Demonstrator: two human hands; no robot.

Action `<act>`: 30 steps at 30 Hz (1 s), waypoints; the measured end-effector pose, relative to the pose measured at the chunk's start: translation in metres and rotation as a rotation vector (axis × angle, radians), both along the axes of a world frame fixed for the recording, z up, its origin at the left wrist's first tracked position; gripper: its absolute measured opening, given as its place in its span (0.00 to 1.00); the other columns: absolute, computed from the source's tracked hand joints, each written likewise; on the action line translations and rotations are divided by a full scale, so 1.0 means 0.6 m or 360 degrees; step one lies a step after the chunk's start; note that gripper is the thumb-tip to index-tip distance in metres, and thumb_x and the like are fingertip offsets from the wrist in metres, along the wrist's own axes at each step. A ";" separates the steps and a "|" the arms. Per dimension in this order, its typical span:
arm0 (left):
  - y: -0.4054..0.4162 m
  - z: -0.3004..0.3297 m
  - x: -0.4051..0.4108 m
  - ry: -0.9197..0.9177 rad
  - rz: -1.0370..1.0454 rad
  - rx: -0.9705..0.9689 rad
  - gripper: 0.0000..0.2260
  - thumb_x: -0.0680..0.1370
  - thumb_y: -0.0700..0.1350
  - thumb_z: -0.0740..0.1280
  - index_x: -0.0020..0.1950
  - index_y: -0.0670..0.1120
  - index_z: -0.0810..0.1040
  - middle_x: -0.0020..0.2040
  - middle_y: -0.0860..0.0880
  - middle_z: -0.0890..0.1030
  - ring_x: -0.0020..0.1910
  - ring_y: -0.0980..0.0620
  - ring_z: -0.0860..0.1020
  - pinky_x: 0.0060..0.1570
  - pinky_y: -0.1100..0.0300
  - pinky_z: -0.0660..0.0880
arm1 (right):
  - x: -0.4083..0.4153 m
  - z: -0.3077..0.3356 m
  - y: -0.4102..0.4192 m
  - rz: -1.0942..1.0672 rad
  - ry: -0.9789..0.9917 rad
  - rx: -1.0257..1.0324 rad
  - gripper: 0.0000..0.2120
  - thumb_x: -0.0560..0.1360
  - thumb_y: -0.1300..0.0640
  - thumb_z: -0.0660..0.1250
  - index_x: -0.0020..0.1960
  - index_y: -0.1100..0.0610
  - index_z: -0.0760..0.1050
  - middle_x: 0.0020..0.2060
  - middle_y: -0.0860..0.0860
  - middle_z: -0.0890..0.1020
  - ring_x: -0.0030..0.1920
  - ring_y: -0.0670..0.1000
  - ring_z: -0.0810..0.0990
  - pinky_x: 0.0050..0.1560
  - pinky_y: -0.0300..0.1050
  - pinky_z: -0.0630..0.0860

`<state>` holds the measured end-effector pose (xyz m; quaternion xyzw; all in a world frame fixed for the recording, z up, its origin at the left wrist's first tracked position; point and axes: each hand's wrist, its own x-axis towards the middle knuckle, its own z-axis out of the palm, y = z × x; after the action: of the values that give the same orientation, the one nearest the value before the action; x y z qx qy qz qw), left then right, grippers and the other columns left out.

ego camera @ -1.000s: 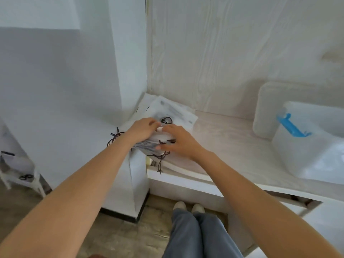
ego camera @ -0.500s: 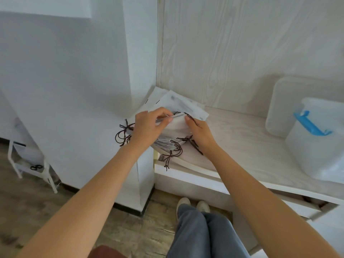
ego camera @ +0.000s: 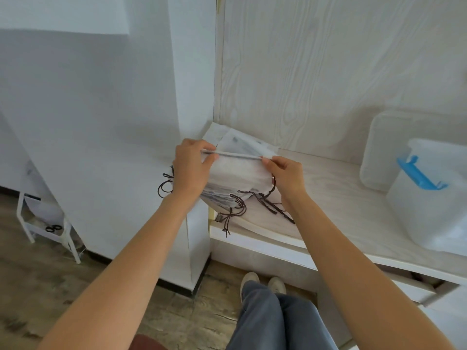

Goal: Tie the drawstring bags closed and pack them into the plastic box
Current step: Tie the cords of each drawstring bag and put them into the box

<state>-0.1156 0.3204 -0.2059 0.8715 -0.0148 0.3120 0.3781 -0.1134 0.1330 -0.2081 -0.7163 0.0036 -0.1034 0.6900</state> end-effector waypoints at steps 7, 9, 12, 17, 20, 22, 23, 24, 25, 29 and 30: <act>0.001 0.004 -0.013 -0.0089 0.0220 -0.0491 0.06 0.75 0.37 0.68 0.48 0.38 0.82 0.46 0.42 0.83 0.42 0.51 0.78 0.43 0.75 0.65 | -0.003 0.002 0.016 -0.0104 -0.0014 0.0221 0.06 0.76 0.62 0.65 0.46 0.54 0.80 0.39 0.50 0.80 0.39 0.45 0.75 0.43 0.35 0.72; -0.001 0.006 -0.013 -0.0086 0.0219 -0.0521 0.05 0.75 0.37 0.68 0.47 0.37 0.83 0.45 0.43 0.83 0.40 0.53 0.76 0.40 0.78 0.64 | -0.002 0.002 0.016 -0.0133 0.0010 0.0276 0.06 0.76 0.62 0.65 0.46 0.55 0.80 0.38 0.50 0.79 0.39 0.45 0.74 0.44 0.37 0.71; -0.006 0.008 -0.012 -0.0035 0.0217 -0.0601 0.07 0.76 0.38 0.66 0.48 0.37 0.82 0.46 0.43 0.82 0.42 0.53 0.75 0.41 0.74 0.65 | -0.001 -0.001 0.015 -0.0170 0.0060 0.0390 0.05 0.76 0.62 0.65 0.48 0.58 0.80 0.37 0.49 0.78 0.38 0.45 0.74 0.44 0.37 0.73; -0.009 0.013 -0.005 0.0137 0.0103 -0.1082 0.09 0.79 0.40 0.62 0.50 0.37 0.80 0.41 0.47 0.80 0.36 0.56 0.76 0.43 0.65 0.72 | 0.005 -0.008 0.014 -0.0203 0.0226 0.0595 0.06 0.77 0.62 0.64 0.50 0.58 0.80 0.46 0.50 0.82 0.48 0.50 0.78 0.58 0.48 0.76; -0.008 0.015 -0.002 0.0188 -0.0065 -0.1624 0.11 0.79 0.37 0.62 0.38 0.38 0.77 0.29 0.51 0.78 0.30 0.60 0.75 0.40 0.69 0.74 | -0.001 -0.003 0.012 -0.0199 0.0294 0.0788 0.07 0.78 0.62 0.63 0.52 0.58 0.79 0.44 0.50 0.81 0.41 0.48 0.79 0.39 0.43 0.80; -0.004 0.019 -0.002 0.0231 -0.0202 -0.2118 0.12 0.79 0.35 0.62 0.36 0.38 0.75 0.25 0.50 0.77 0.24 0.59 0.74 0.37 0.70 0.75 | -0.004 0.000 0.011 -0.0149 0.0316 0.0980 0.06 0.79 0.62 0.61 0.52 0.58 0.76 0.42 0.49 0.82 0.41 0.48 0.79 0.35 0.42 0.78; -0.001 0.021 -0.003 0.0246 -0.0255 -0.2385 0.10 0.79 0.34 0.62 0.37 0.38 0.74 0.28 0.48 0.77 0.23 0.58 0.75 0.36 0.69 0.75 | -0.005 0.002 0.011 -0.0115 0.0313 0.1080 0.06 0.79 0.63 0.60 0.51 0.58 0.75 0.42 0.49 0.82 0.43 0.48 0.79 0.38 0.43 0.77; 0.004 0.021 -0.001 0.0258 -0.0299 -0.2632 0.08 0.78 0.33 0.62 0.39 0.36 0.74 0.32 0.45 0.77 0.22 0.57 0.75 0.34 0.69 0.76 | -0.005 0.003 0.012 -0.0090 0.0315 0.1165 0.06 0.79 0.63 0.59 0.50 0.58 0.75 0.41 0.50 0.82 0.44 0.49 0.79 0.41 0.43 0.77; 0.008 0.020 0.001 0.0267 -0.0356 -0.2852 0.06 0.78 0.33 0.62 0.41 0.36 0.74 0.35 0.42 0.77 0.22 0.56 0.76 0.31 0.69 0.76 | -0.005 0.005 0.012 -0.0072 0.0320 0.1240 0.06 0.79 0.63 0.59 0.49 0.57 0.74 0.41 0.50 0.82 0.45 0.48 0.79 0.43 0.44 0.77; 0.015 0.012 0.004 0.0392 -0.0657 -0.3072 0.10 0.81 0.32 0.54 0.42 0.40 0.70 0.31 0.43 0.81 0.18 0.58 0.69 0.17 0.69 0.64 | 0.007 0.001 0.014 -0.0001 0.0318 0.1318 0.09 0.80 0.62 0.59 0.45 0.57 0.76 0.39 0.49 0.82 0.39 0.46 0.78 0.45 0.41 0.75; 0.015 0.010 0.003 0.0440 -0.0656 -0.2931 0.10 0.80 0.32 0.53 0.43 0.41 0.69 0.31 0.46 0.82 0.18 0.59 0.66 0.15 0.68 0.61 | 0.011 -0.001 0.013 -0.0009 0.0302 0.1250 0.10 0.79 0.62 0.59 0.44 0.57 0.77 0.39 0.49 0.81 0.36 0.46 0.75 0.46 0.39 0.73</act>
<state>-0.1140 0.3297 -0.2001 0.2409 0.1282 0.0226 0.9618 -0.1066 0.1409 -0.2089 -0.4044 0.1084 -0.0295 0.9076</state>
